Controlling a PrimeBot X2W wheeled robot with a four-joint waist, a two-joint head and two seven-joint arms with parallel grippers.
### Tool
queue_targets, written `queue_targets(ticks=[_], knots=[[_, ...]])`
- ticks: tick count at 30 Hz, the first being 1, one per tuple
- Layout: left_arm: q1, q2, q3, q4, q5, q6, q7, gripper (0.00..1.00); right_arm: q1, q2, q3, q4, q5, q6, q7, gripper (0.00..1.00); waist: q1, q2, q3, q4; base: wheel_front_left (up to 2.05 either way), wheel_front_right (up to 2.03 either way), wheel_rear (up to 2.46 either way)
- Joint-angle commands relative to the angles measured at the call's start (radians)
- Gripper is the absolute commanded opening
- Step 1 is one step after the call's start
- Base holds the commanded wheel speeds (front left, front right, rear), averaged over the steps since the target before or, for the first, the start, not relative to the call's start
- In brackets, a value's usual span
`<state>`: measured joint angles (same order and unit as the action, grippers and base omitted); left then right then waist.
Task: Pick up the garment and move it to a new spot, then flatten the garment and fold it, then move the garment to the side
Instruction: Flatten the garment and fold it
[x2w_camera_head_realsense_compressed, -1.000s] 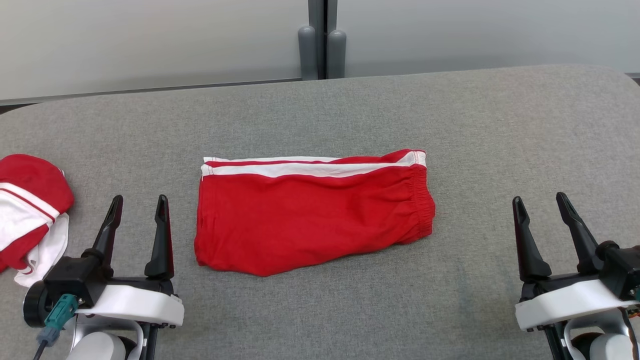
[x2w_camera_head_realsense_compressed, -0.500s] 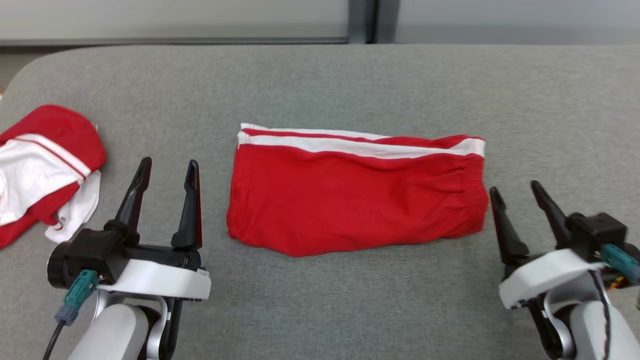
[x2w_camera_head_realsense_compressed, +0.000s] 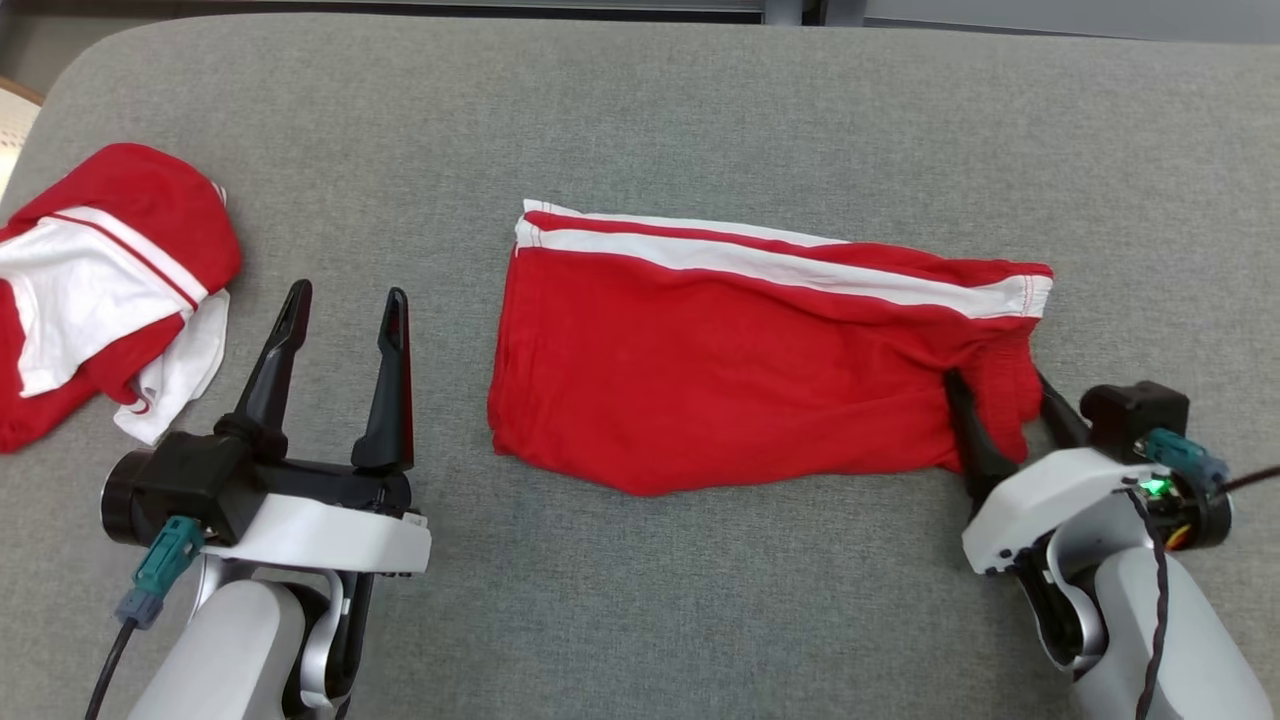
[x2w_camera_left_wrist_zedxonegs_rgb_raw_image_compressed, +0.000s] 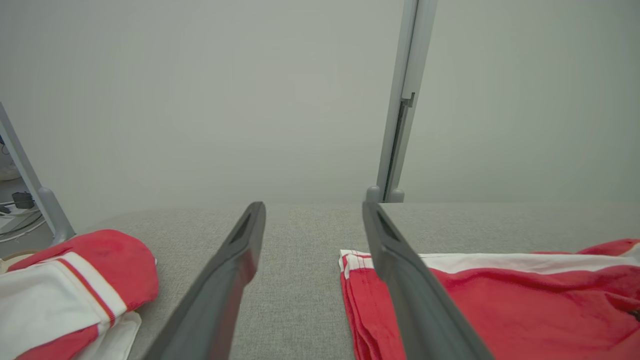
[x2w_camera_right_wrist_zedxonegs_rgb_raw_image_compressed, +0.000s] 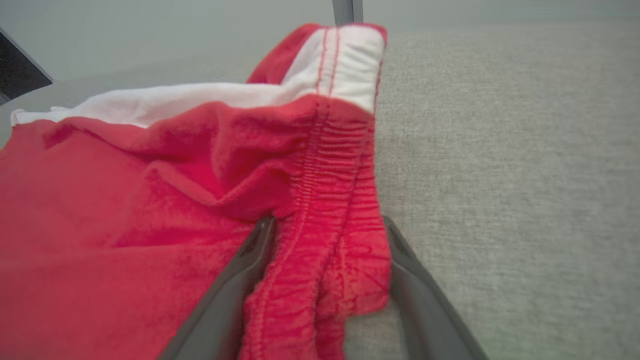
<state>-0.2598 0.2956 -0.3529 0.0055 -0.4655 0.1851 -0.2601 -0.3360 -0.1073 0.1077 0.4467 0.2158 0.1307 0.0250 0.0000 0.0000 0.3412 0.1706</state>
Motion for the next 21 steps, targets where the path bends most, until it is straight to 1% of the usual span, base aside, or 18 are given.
queue_targets(ticks=[1, 2, 3, 4, 8, 12, 13, 15, 18, 21], knots=[[-0.021, -0.002, 0.007, 0.0, 0.008, -0.006, -0.005, 1.0, 0.001, 0.011, 0.024, 0.031, 0.023, 0.0, 0.037, 0.71, 0.0, 0.0, 0.002, -0.003, 0.0, 0.0, 0.0], [-0.021, -0.003, 0.008, 0.001, 0.009, -0.008, -0.005, 1.0, -0.004, 0.009, 0.035, 0.031, 0.028, 0.0, 0.043, 0.37, 0.0, 0.0, 0.004, -0.005, 0.0, 0.0, 0.0], [-0.02, -0.002, 0.01, 0.003, 0.011, -0.008, -0.005, 1.0, -0.011, 0.012, 0.046, 0.031, 0.047, 0.0, 0.052, 0.14, 0.0, 0.0, 0.004, -0.007, 0.0, 0.0, 0.0], [-0.02, -0.002, 0.011, 0.005, 0.013, -0.01, -0.006, 1.0, -0.013, 0.008, 0.059, 0.035, 0.059, 0.0, 0.07, 0.0, 0.0, 0.0, 0.004, -0.009, 0.0, 0.0, 0.0], [-0.017, -0.003, 0.019, 0.008, 0.021, -0.012, -0.005, 1.0, -0.026, -0.019, 0.085, 0.006, 0.077, 0.0, 0.101, 0.0, 0.0, 0.0, 0.001, -0.026, 0.0, 0.0, 0.0], [-0.004, 0.003, 0.029, 0.009, 0.025, -0.009, -0.005, 1.0, -0.008, -0.051, 0.091, -0.06, 0.081, -0.001, 0.121, 0.0, 0.0, 0.0, -0.009, -0.055, 0.0, 0.0, 0.0], [0.003, 0.006, 0.033, 0.007, 0.025, -0.007, -0.006, 1.0, 0.016, -0.072, 0.084, -0.101, 0.076, -0.001, 0.131, 0.0, 0.0, 0.0, -0.016, -0.07, 0.0, 0.0, 0.0], [0.008, 0.012, 0.039, 0.006, 0.026, -0.005, -0.006, 1.0, 0.046, -0.094, 0.069, -0.144, 0.074, -0.001, 0.14, 0.0, 0.0, 0.0, -0.023, -0.084, 0.0, 0.0, 0.0], [0.017, 0.017, 0.042, 0.002, 0.027, -0.003, -0.006, 1.0, 0.105, -0.133, 0.02, -0.204, 0.074, -0.001, 0.152, 0.0, 0.0, 0.0, -0.034, -0.101, 0.0, 0.0, 0.0], [0.025, 0.019, 0.044, 0.002, 0.024, 0.001, -0.006, 1.0, 0.152, -0.157, -0.028, -0.256, 0.077, -0.001, 0.173, 0.0, 0.0, 0.0, -0.041, -0.112, 0.0, 0.0, 0.0]])
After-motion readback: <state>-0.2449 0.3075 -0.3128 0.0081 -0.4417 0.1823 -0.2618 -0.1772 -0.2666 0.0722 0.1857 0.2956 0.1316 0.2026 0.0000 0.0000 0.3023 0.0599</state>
